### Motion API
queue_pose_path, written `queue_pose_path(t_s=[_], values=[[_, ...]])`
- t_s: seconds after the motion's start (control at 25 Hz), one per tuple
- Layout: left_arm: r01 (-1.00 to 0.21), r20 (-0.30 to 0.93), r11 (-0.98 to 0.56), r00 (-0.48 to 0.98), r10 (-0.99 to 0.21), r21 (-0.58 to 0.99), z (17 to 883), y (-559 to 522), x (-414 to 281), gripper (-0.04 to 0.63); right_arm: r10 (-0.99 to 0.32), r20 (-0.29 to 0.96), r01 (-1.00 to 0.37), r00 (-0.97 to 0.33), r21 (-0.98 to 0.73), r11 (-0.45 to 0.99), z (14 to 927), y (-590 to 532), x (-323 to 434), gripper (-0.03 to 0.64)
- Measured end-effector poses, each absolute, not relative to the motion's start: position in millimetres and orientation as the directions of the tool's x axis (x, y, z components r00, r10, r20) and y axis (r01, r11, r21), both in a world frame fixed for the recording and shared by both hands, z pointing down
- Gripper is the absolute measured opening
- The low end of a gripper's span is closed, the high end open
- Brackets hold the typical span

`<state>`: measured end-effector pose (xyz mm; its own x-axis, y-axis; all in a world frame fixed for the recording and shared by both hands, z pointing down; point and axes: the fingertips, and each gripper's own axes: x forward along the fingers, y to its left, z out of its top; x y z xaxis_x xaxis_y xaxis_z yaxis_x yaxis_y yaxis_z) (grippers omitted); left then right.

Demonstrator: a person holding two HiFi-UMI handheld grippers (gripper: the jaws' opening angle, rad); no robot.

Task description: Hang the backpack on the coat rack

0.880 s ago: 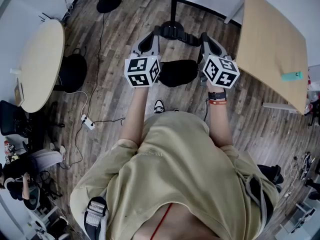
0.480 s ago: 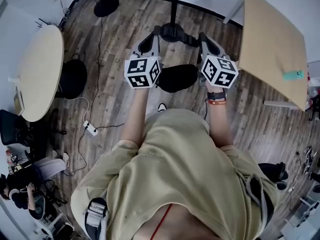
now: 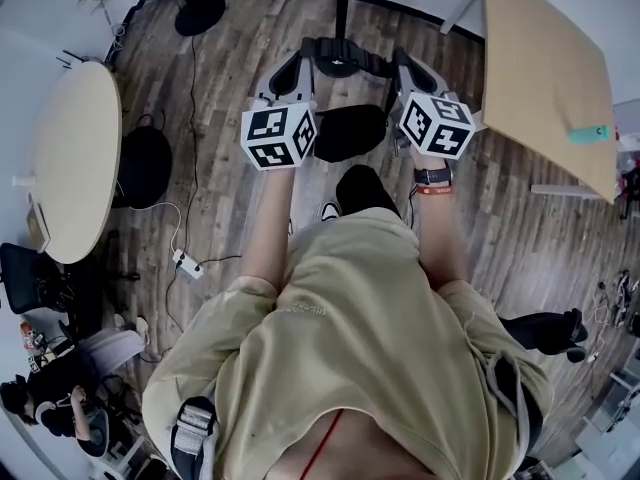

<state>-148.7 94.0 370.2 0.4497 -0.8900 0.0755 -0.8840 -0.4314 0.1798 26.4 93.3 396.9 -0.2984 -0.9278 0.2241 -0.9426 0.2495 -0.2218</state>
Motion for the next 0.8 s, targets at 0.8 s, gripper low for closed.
queue_pose_path(t_s=[0.8], values=[[-0.901, 0.126, -0.396, 0.419, -0.899, 0.176, 400, -39, -128, 0.025, -0.902, 0.257, -0.92, -0.347, -0.279, 0.274, 426, -40, 39, 0.017]])
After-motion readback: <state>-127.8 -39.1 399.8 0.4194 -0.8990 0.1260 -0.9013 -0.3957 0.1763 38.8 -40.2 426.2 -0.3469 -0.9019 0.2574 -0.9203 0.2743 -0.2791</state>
